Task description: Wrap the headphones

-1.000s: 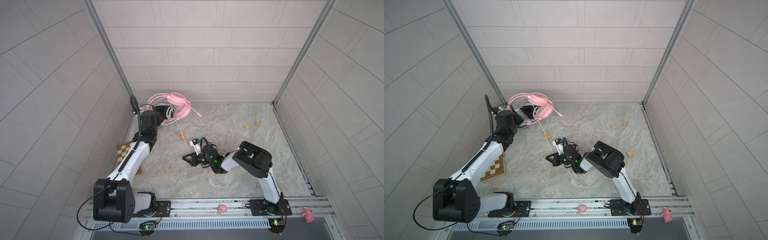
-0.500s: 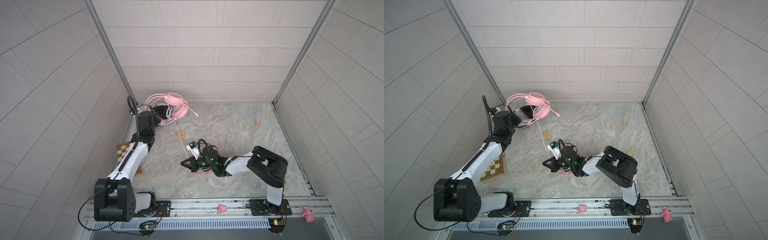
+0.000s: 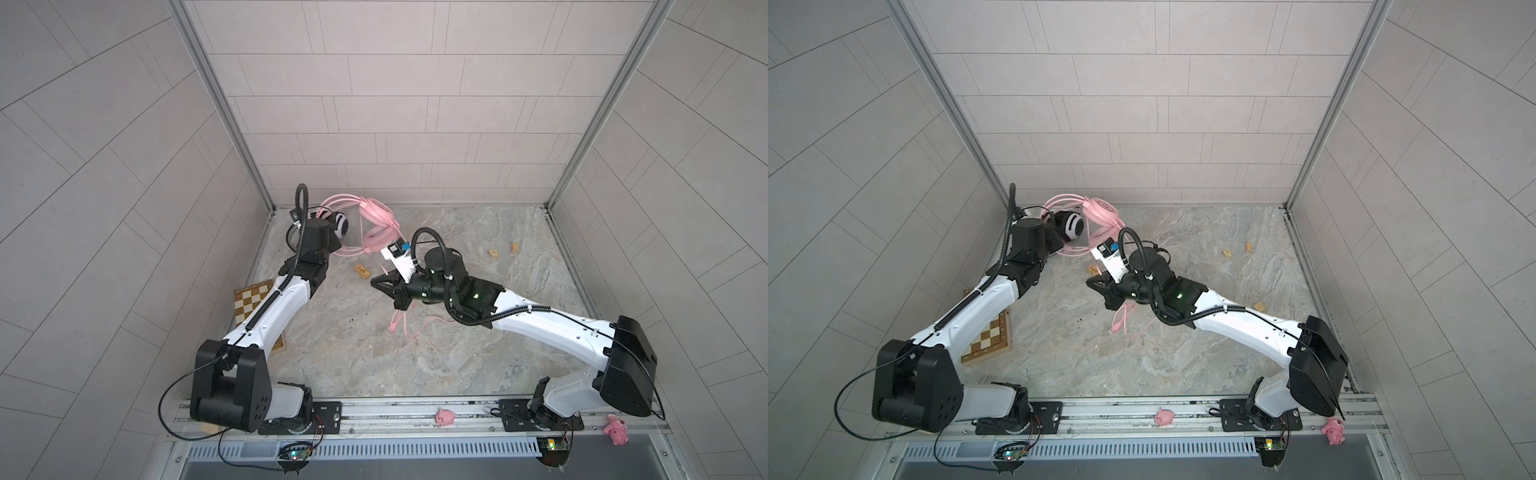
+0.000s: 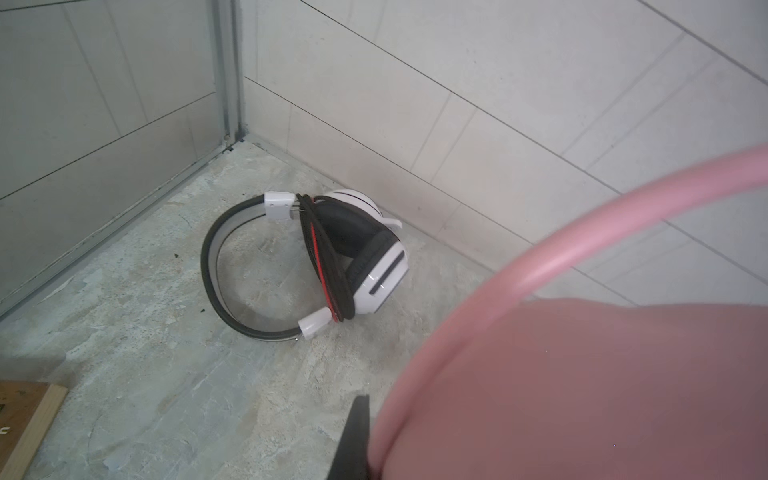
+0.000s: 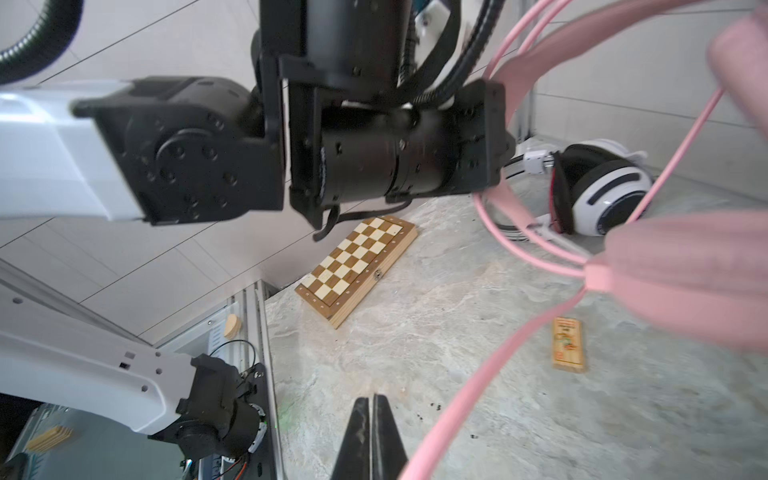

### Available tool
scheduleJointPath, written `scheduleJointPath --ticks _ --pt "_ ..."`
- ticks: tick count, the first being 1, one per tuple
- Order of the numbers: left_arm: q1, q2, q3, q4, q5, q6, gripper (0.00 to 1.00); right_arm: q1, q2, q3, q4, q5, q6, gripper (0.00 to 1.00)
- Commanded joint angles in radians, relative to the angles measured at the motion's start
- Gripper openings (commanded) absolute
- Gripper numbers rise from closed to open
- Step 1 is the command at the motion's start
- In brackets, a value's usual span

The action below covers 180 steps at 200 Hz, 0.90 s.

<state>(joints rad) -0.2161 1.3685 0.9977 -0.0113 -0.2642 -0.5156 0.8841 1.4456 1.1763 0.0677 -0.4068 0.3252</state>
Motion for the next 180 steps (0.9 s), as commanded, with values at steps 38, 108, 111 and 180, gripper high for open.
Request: scheduleJointPath --ticks 38,108,111,180 --pt "-0.175 0.020 0.092 0.018 -0.163 0.270 0.00 -0.165 -0.042 0.147 -0.285 -0.007 -0.111 0.01" --pt "-0.273 0.000 0.085 0.013 -0.008 0.583 0.00 -0.449 -0.091 0.196 -0.360 -0.023 -0.115 0.01" --pt "-0.273 -0.003 0.088 0.004 0.021 0.599 0.00 -0.457 -0.090 0.201 -0.361 -0.020 -0.117 0.01" --pt "-0.292 0.014 0.184 -0.199 0.340 0.691 0.00 -0.512 -0.021 0.295 -0.376 0.022 -0.183 0.01"
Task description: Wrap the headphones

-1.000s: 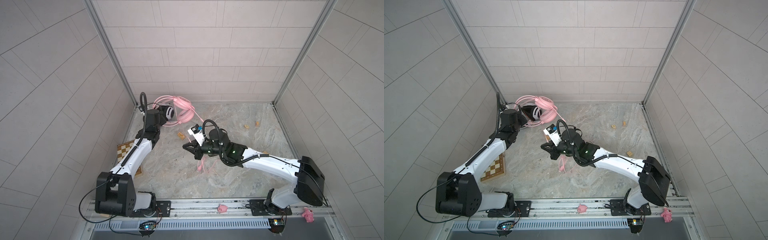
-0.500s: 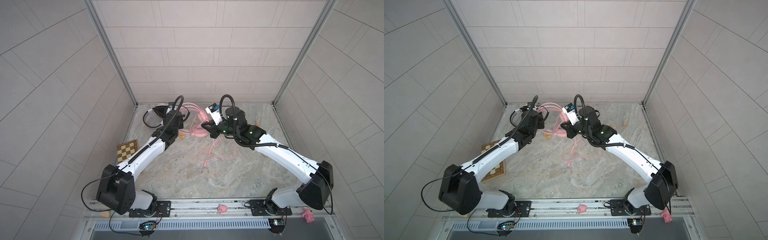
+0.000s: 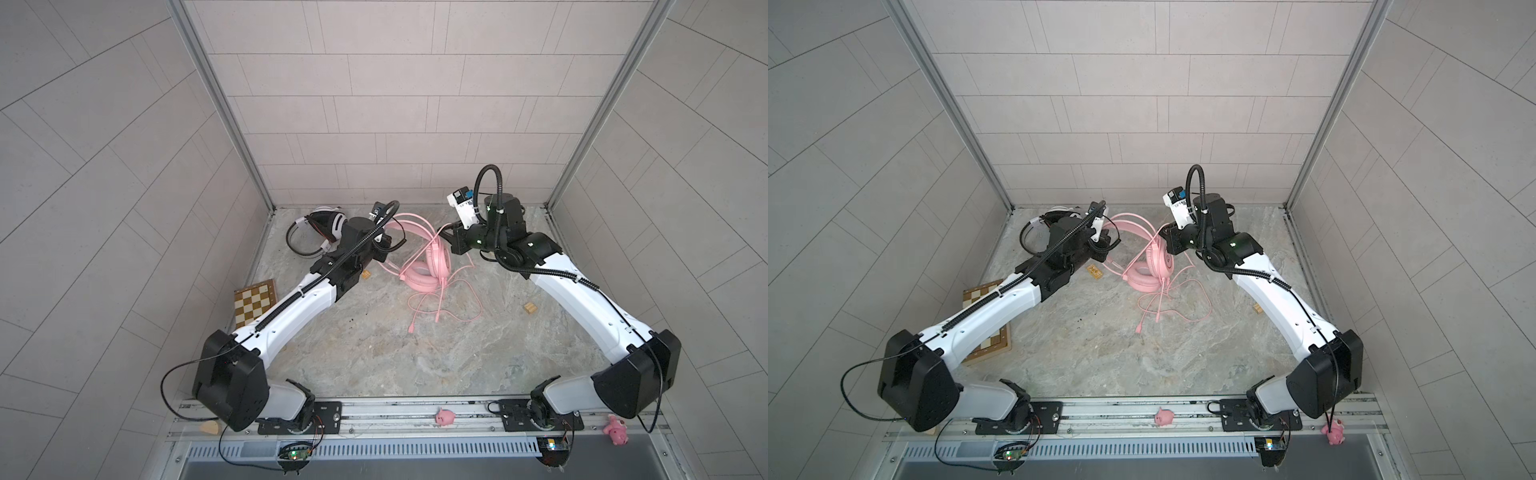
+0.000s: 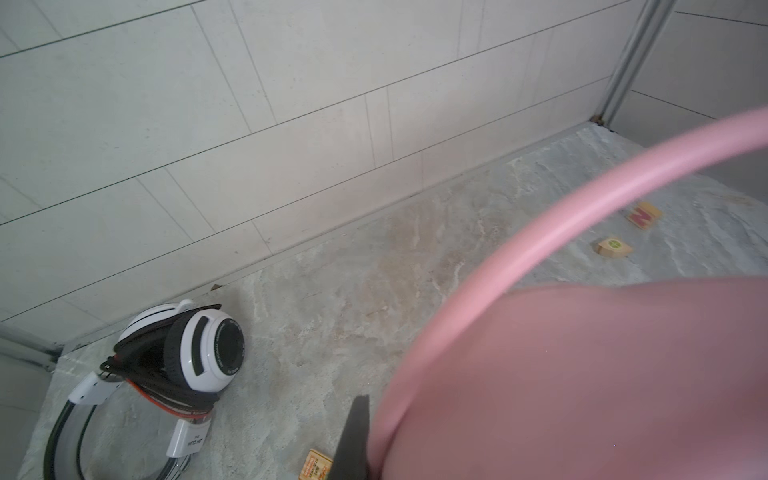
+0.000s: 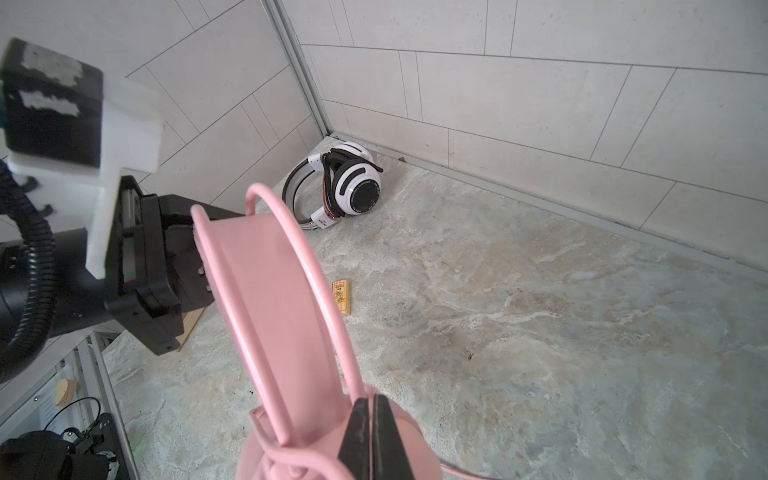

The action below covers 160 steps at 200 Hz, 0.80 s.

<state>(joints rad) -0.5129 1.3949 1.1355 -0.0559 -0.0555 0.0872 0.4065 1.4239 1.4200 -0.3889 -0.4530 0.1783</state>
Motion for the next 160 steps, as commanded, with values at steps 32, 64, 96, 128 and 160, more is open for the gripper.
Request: scheduleJointPath --ticks 32,64,96,128,160 --pt "0.008 -0.034 0.057 -0.162 0.220 0.051 0.00 -0.039 0.003 0.004 0.110 0.138 -0.057 0.03" --pt "0.016 -0.054 0.059 -0.153 0.316 0.017 0.00 -0.047 0.003 -0.031 0.141 0.183 -0.068 0.06" --pt "0.028 -0.068 0.059 -0.128 0.414 -0.034 0.00 -0.052 -0.003 -0.074 0.205 0.204 -0.055 0.06" --pt "0.046 -0.068 0.066 -0.101 0.527 -0.089 0.00 -0.055 0.004 -0.127 0.310 0.197 -0.011 0.07" --pt "0.054 -0.067 0.063 -0.066 0.603 -0.123 0.00 -0.067 0.051 -0.153 0.388 0.123 0.032 0.07"
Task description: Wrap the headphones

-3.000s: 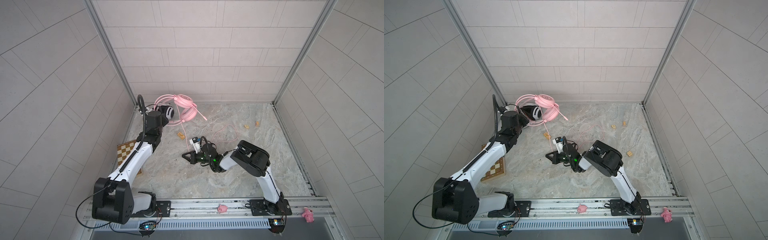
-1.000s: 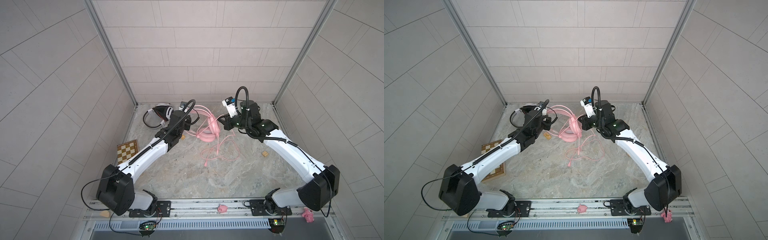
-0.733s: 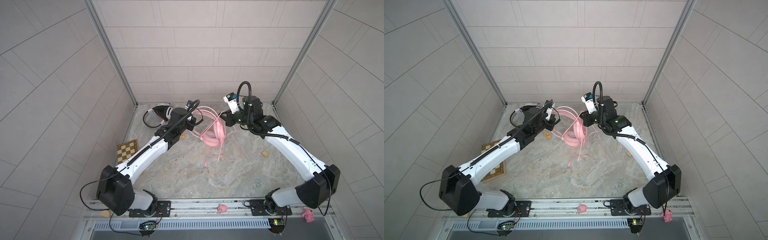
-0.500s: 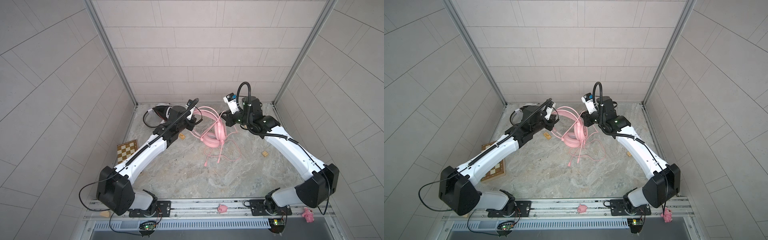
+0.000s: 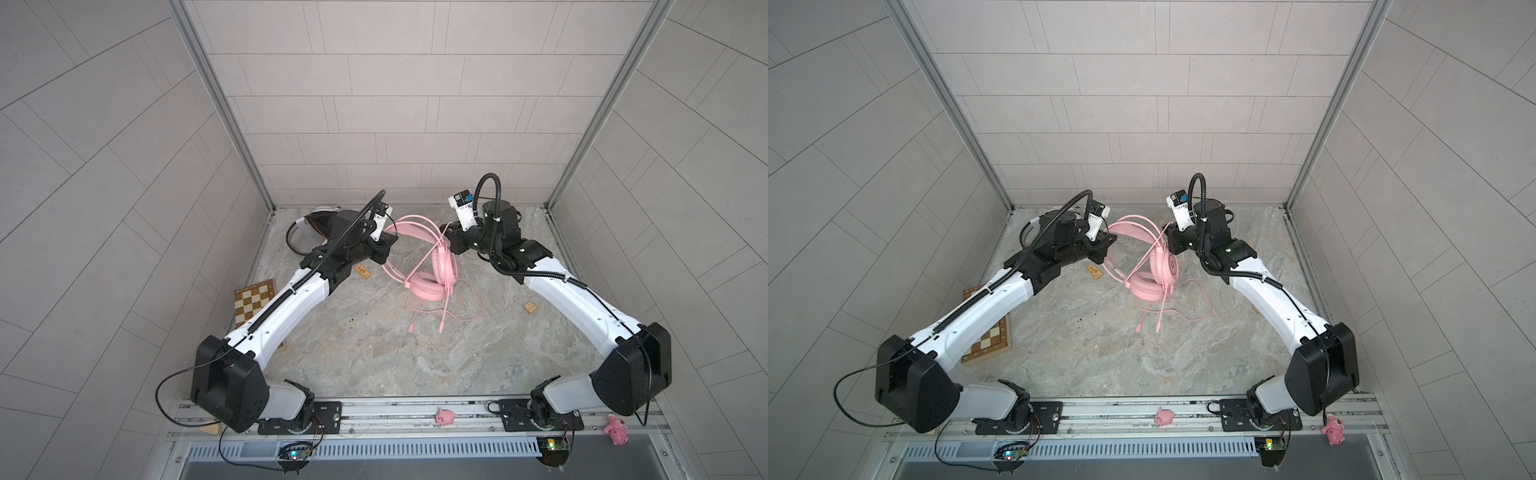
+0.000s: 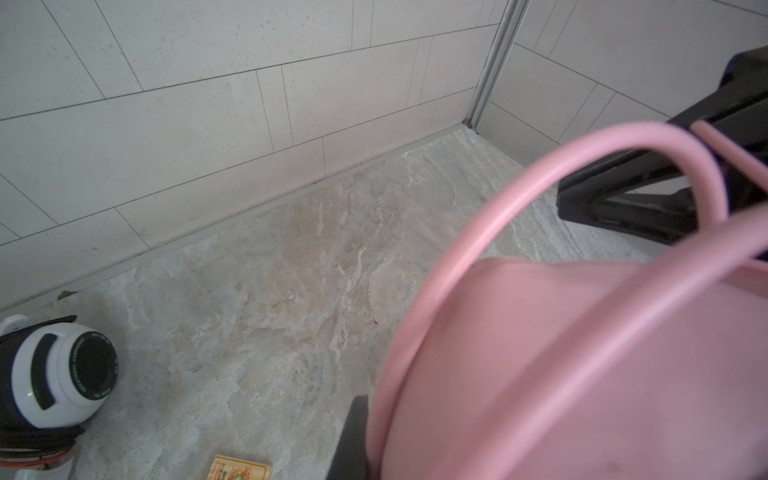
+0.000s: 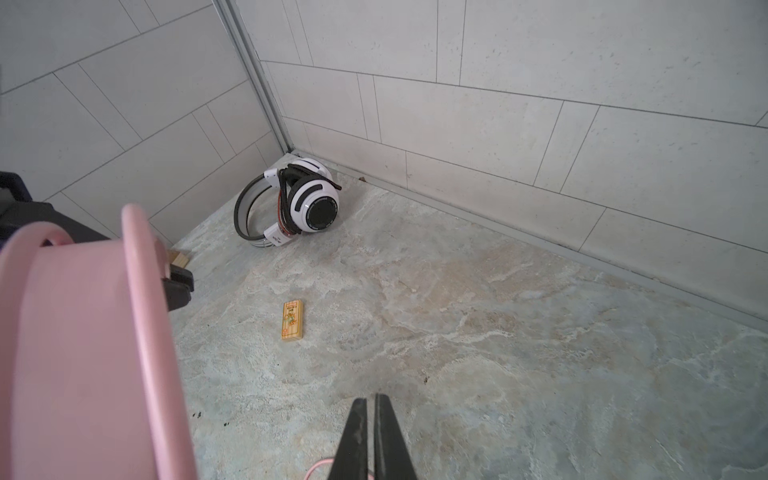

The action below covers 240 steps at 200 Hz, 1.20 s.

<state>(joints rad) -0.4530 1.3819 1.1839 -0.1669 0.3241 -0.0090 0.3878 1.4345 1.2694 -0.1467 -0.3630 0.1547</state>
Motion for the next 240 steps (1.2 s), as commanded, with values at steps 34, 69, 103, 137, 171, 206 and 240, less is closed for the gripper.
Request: scheduleJointPath --ticks 34,69,103,137,171,206,240 --pt "0.012 -0.050 0.005 0.106 0.315 -0.080 0.00 -0.078 0.100 -0.038 0.246 -0.042 0.132 0.07" --pt "0.032 -0.043 0.005 0.129 0.345 -0.110 0.00 -0.095 0.157 -0.047 0.289 -0.095 0.155 0.09" --pt "0.049 -0.044 -0.005 0.162 0.357 -0.144 0.00 -0.102 0.165 -0.067 0.315 -0.110 0.161 0.12" --pt "0.077 -0.044 -0.028 0.247 0.399 -0.219 0.00 -0.106 0.205 -0.128 0.440 -0.153 0.253 0.13" --pt "0.095 -0.050 -0.048 0.322 0.422 -0.273 0.00 -0.103 0.342 -0.157 0.694 -0.241 0.440 0.14" --pt "0.103 -0.055 -0.040 0.274 0.378 -0.245 0.00 -0.100 0.424 -0.193 0.845 -0.278 0.546 0.15" --pt "0.125 -0.049 -0.032 0.270 0.362 -0.284 0.00 -0.124 0.369 -0.250 0.733 -0.267 0.452 0.18"
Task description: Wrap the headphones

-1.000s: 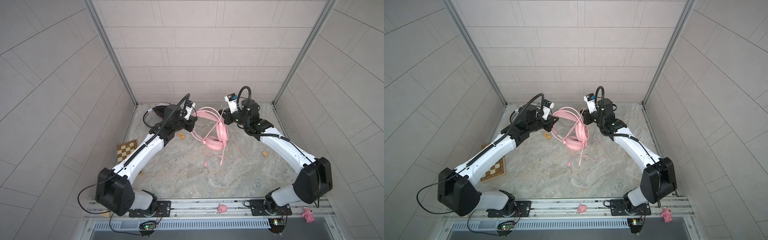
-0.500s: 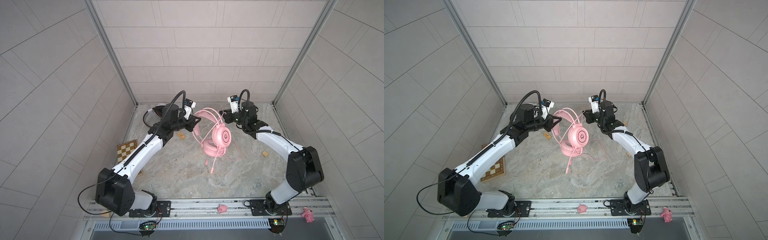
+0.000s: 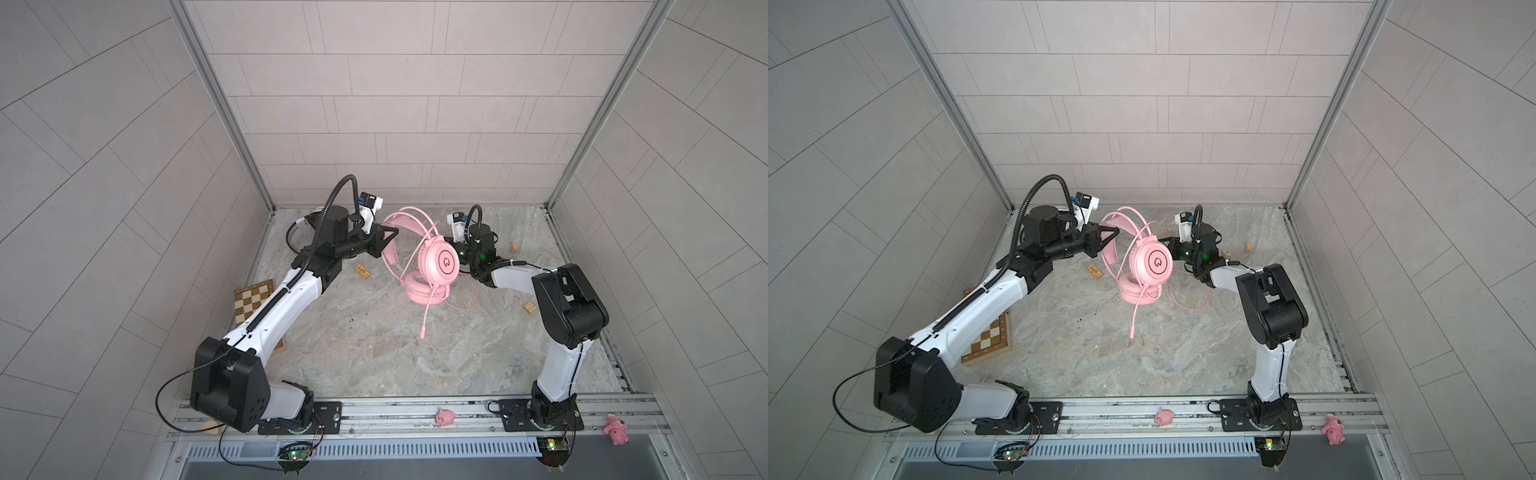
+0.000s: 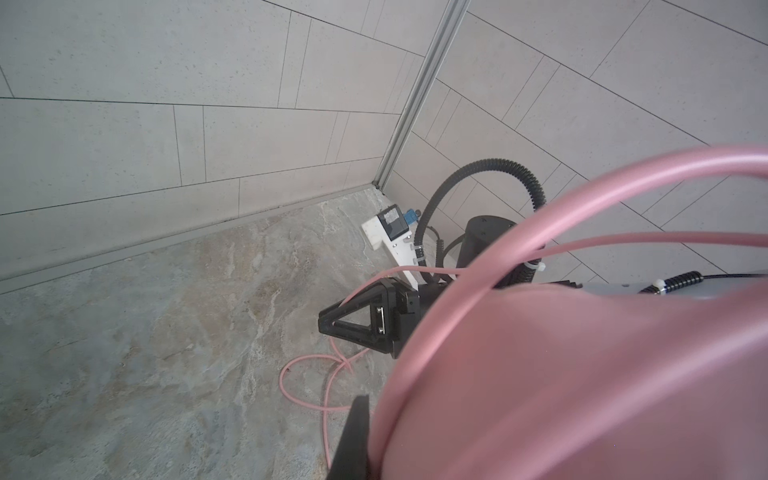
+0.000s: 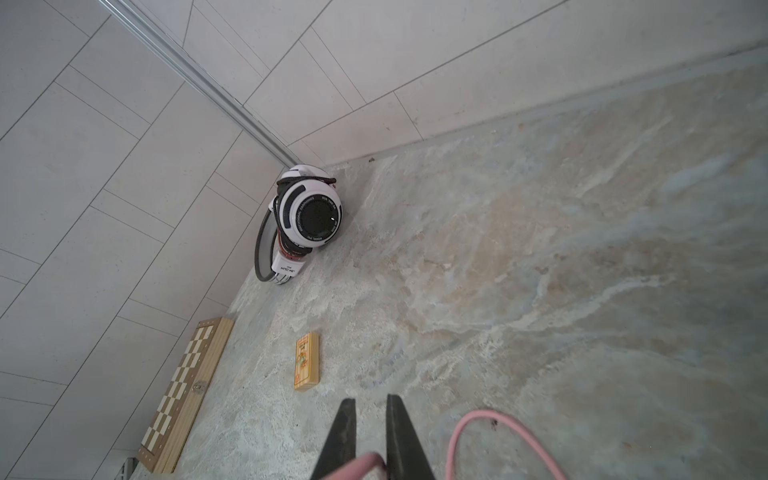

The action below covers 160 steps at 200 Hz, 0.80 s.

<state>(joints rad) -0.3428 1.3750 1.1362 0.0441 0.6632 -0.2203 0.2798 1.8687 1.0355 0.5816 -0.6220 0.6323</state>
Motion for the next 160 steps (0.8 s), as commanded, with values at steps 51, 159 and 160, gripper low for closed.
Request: scheduleJointPath --ticks 51,159,160 --pt "0.028 -0.040 0.007 0.109 0.052 -0.110 0.00 0.003 0.015 0.034 -0.004 0.001 -0.043 0.27" --pt "0.043 -0.046 0.007 0.115 0.032 -0.136 0.00 0.102 0.250 0.197 0.026 0.007 -0.048 0.25" --pt "0.043 -0.046 0.007 0.115 0.031 -0.137 0.00 0.102 0.250 0.196 0.027 0.007 -0.048 0.24"
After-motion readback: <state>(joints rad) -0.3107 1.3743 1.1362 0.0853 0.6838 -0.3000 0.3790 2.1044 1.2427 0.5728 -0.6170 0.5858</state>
